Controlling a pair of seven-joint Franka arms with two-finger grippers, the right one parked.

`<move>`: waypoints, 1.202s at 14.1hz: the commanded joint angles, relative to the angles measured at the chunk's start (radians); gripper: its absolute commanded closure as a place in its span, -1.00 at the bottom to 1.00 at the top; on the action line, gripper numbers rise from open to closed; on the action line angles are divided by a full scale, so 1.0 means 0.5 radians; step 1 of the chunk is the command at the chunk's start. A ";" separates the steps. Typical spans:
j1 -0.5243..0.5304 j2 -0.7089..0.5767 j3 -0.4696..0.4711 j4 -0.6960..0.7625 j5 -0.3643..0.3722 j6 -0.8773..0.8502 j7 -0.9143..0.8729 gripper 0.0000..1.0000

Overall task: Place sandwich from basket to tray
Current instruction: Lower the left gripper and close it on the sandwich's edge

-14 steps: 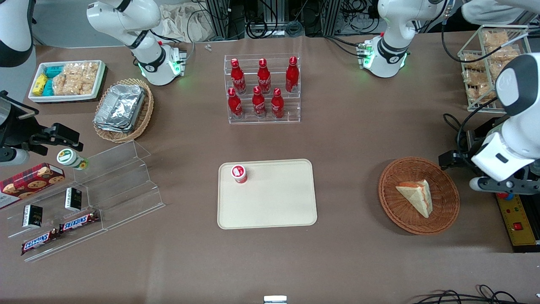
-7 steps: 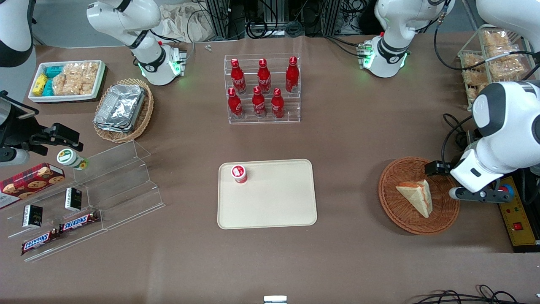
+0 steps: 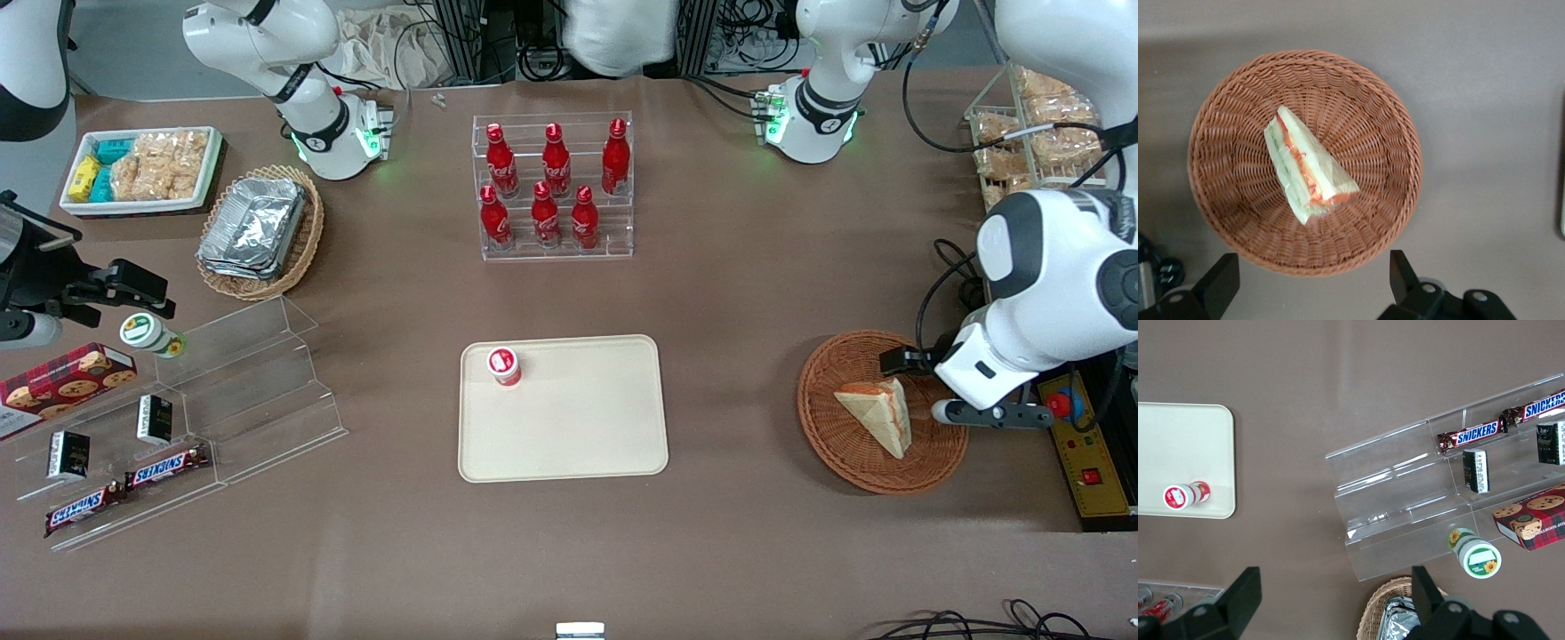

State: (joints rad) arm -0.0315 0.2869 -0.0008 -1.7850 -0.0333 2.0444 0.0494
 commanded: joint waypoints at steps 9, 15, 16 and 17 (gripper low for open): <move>-0.008 0.101 0.014 -0.277 -0.004 0.544 -0.249 -0.99; -0.005 0.233 0.051 -0.280 -0.001 0.691 -0.332 -0.99; -0.008 0.260 0.051 -0.280 -0.004 0.721 -0.356 -0.98; -0.008 0.282 0.051 -0.277 -0.004 0.737 -0.408 -0.98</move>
State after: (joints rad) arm -0.0306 0.4079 0.0225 -1.9154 -0.0343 2.3741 -0.1061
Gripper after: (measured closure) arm 0.004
